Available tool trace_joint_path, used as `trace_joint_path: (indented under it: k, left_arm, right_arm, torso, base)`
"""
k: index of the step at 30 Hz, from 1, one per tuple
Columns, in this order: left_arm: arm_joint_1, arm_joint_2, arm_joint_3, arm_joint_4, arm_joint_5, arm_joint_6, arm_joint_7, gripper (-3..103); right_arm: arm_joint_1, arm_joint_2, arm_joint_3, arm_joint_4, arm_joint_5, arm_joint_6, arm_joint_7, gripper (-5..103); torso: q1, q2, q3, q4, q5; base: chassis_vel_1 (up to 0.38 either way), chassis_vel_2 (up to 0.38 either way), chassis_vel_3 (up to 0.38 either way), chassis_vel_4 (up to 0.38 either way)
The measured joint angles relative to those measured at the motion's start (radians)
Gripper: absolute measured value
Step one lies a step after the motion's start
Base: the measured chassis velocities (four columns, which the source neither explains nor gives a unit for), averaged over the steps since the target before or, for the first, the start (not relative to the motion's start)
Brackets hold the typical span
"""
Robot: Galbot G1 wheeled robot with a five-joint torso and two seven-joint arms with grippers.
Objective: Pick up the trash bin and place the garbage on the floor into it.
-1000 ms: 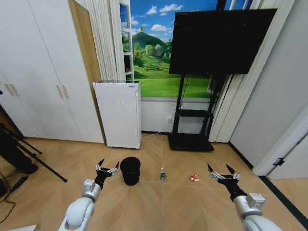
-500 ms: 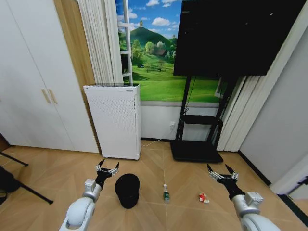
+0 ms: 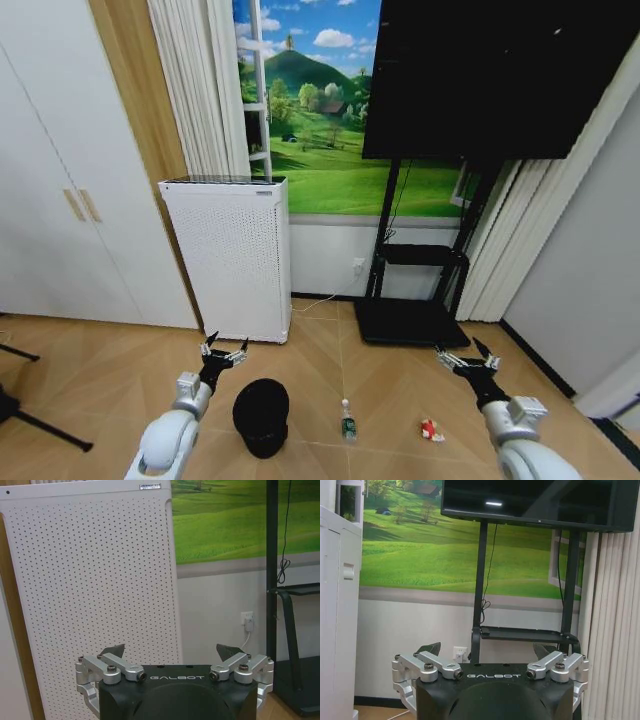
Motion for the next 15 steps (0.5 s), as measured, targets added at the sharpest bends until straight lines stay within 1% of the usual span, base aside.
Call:
trace_joint_path:
  k: [8,14,15]
  left_arm:
    - [0.002,0.001,0.0,-0.002,0.0,-0.001,0.001,100]
    - [0.002,0.001,0.004,-0.002,0.001,-0.001,0.002,100]
    - [0.003,0.001,0.004,-0.002,0.001,-0.001,0.002,100]
  right_arm:
    - [-0.005,0.002,0.001,0.001,-0.001,0.003,0.003,100]
    - [-0.008,0.008,-0.001,0.0,0.01,0.032,0.002,100]
    - [-0.008,0.009,-0.001,-0.001,0.01,0.035,0.002,100]
  torso:
    - [0.001,0.0,0.0,-0.0001,0.0]
    - [0.001,0.0,0.0,0.0,-0.0004]
    - [0.001,0.0,0.0,0.0003,-0.0003]
  base:
    - [0.005,0.017,-0.009,-0.012]
    - [0.102,0.064,-0.064,-0.088]
    - [0.095,0.064,-0.075,-0.029]
